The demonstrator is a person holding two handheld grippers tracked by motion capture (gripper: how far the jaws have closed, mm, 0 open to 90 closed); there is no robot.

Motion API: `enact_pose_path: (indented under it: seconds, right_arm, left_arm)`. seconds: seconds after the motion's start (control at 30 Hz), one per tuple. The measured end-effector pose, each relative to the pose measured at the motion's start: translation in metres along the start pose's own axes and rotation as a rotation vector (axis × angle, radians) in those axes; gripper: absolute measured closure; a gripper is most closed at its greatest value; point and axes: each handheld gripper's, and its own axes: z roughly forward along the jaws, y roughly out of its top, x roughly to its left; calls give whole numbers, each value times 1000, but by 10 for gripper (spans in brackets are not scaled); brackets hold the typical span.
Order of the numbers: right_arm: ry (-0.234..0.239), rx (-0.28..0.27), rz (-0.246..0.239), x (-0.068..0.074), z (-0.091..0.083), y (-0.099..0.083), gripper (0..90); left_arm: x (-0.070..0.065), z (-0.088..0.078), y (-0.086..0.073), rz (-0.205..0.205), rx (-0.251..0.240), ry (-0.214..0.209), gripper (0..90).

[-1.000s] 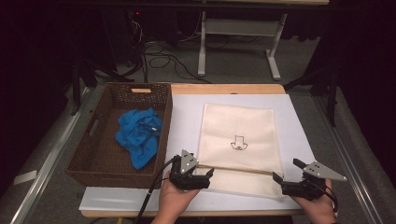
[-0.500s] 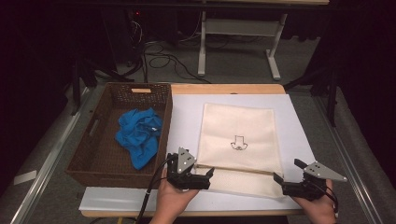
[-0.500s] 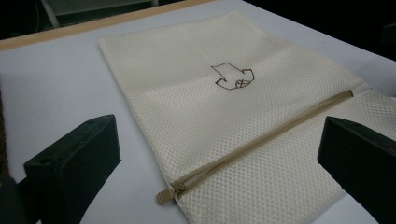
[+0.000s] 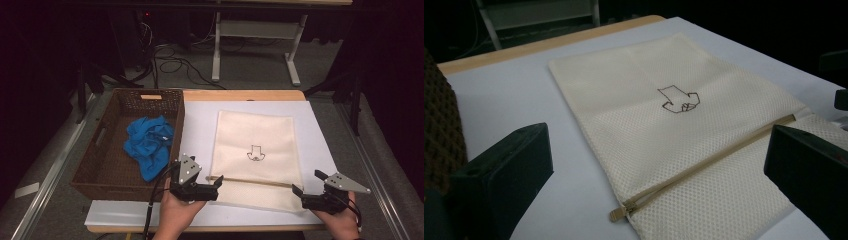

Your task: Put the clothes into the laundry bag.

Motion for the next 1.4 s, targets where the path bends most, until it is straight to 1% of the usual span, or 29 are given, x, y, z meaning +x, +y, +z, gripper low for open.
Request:
enact_pose_path:
  seconds: [0.07, 0.13, 0.17, 0.2, 0.27, 0.37, 0.5, 0.7, 0.83, 0.9, 0.97, 1.03, 1.07, 1.1, 1.13, 1.2, 1.3, 1.4]
  right_arm:
    - [1, -1, -6, 0, 0, 0, 17]
    - [3, 2, -5, 0, 1, 0, 17]
    - [3, 2, -4, 0, 1, 0, 17]
    - [2, 2, -2, 0, 1, 0, 17]
    - [3, 0, -5, 1, 1, 0, 17]
    - [3, -1, -6, 1, 1, 1, 17]
    - [2, -1, -5, 2, 1, 1, 17]
    - [7, 0, -4, 0, 2, 1, 17]
    - [7, -2, 1, -1, 1, 1, 18]
    - [7, -9, -10, -3, 0, 1, 19]
    - [4, -10, -3, -4, -1, 1, 19]
    - [1, -8, 0, -5, -1, 1, 19]
    - [3, -8, 2, -5, -1, 1, 19]
    - [2, -10, 1, -6, -1, 1, 18]
    - [0, -12, 1, -6, -1, 1, 19]
    - [-2, -13, 2, -6, -2, 1, 19]
    - [-6, -15, 7, -7, -3, 0, 19]
    - [-4, -17, 8, -9, -3, 1, 18]
  left_arm:
    - [3, -7, 2, 3, -6, 8, 3]
    - [7, -12, 4, -4, -10, 16, 3]
    - [11, -16, 4, -7, -12, 29, 3]
    - [14, -19, 4, -16, -14, 28, 3]
    - [22, -24, 4, -35, -17, 42, 3]
    - [32, -32, 3, -44, -21, 72, 3]
    - [48, -44, -2, -82, -31, 107, 4]
    - [66, -56, -7, -95, -27, 171, 5]
    - [79, -66, -11, -124, -39, 213, 6]
    - [84, -70, -13, -139, -47, 224, 6]
    - [90, -75, -15, -147, -49, 247, 6]
    - [94, -79, -18, -159, -54, 253, 6]
    - [97, -81, -18, -155, -61, 259, 6]
    - [100, -83, -20, -163, -64, 265, 6]
    - [101, -84, -21, -172, -57, 273, 6]
    - [103, -85, -22, -167, -51, 292, 6]
    - [105, -85, -23, -173, -55, 296, 6]
    - [104, -85, -22, -167, -56, 296, 8]
